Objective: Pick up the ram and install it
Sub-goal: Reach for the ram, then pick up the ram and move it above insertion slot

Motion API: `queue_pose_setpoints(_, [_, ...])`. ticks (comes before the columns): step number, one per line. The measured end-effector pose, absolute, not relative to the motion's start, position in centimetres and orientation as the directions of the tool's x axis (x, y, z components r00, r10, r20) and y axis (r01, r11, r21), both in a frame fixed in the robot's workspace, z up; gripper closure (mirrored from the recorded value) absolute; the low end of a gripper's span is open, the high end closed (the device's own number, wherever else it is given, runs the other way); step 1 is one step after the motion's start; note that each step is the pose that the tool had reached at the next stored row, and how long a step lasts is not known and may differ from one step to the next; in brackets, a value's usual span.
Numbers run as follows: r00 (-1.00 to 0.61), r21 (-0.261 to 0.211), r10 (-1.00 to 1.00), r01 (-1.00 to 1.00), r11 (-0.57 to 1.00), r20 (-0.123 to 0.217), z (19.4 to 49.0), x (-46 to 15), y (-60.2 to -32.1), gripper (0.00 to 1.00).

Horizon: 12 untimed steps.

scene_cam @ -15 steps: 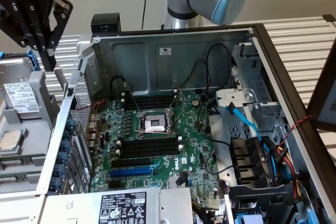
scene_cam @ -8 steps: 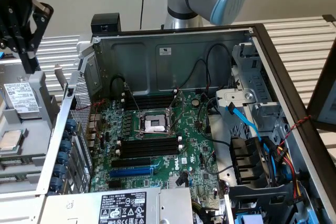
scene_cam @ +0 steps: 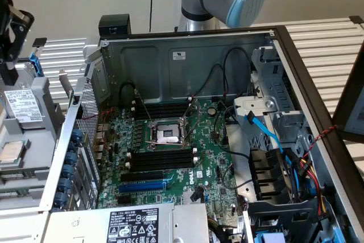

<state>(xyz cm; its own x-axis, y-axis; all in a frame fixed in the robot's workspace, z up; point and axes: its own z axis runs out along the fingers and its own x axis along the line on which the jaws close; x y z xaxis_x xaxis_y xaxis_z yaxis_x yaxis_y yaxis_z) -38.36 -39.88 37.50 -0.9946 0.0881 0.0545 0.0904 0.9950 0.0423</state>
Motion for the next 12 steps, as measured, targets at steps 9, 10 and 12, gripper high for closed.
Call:
queue_pose_setpoints(9, [-0.993, 0.041, 0.088, 0.091, 0.995, 0.073, 37.0, -42.5, -39.9, 0.89])
queue_pose_setpoints(10, [-0.993, 0.040, 0.088, 0.091, 0.995, 0.075, 36.9, -42.9, -39.9, 0.89])
queue_pose_setpoints(12, [-0.993, 0.040, 0.088, 0.091, 0.995, 0.077, 36.9, -43.4, -39.9, 0.89])
